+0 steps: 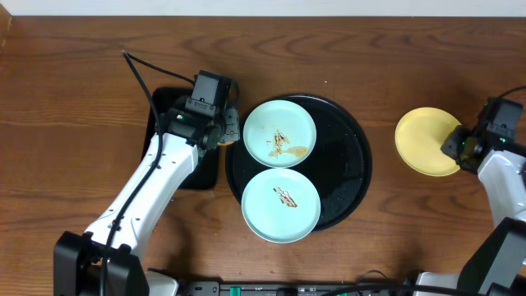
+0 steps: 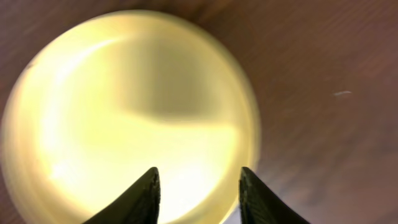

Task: Clean dirty plates on tray and stack at the side
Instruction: 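Place the yellow plate on the table right of the tray, then grip the lower light-blue plate rim with the right gripper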

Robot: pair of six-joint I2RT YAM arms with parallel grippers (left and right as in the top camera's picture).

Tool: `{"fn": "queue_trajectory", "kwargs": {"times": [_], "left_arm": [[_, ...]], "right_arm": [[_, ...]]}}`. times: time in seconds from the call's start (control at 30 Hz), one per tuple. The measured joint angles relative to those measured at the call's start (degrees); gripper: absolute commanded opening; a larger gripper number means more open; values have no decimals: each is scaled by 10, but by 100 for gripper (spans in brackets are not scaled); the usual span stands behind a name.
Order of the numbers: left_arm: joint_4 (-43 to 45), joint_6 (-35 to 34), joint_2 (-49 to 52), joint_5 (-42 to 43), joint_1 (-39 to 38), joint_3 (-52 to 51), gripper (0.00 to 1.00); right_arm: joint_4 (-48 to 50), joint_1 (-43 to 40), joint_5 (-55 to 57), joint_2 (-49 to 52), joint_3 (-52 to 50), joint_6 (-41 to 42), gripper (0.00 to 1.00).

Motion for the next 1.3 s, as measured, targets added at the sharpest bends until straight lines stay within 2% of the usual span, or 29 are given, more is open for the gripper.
{"fn": "queue_trajectory", "kwargs": {"times": [0.2, 0.33, 0.47, 0.57, 0.7, 1.0, 1.07, 1.13, 1.3], "left_arm": [[0, 0, 0, 0, 0, 0, 8], [-1, 0, 0, 13, 0, 0, 8], [-2, 0, 0, 49, 0, 0, 8], [-11, 0, 0, 75, -5, 0, 8], [-35, 0, 0, 90, -23, 0, 8], [-44, -1, 0, 103, -107, -24, 8], [-43, -1, 0, 104, -128, -26, 8], [-42, -1, 0, 104, -146, -28, 9], [-34, -2, 3, 105, -183, -29, 9]], "right_arm": [[-69, 47, -183, -29, 1, -26, 41], [-148, 125, -277, -31, 1, -51, 49], [-187, 209, -310, -31, 0, -78, 49], [-187, 270, -321, -31, -5, -87, 41], [-175, 333, -317, -31, -27, -82, 39], [-104, 427, -308, -31, -97, -41, 40], [-90, 439, -307, -31, -114, -31, 35], [-76, 446, -300, -31, -129, -20, 23], [-61, 450, -288, -31, -142, 10, 12]]}}
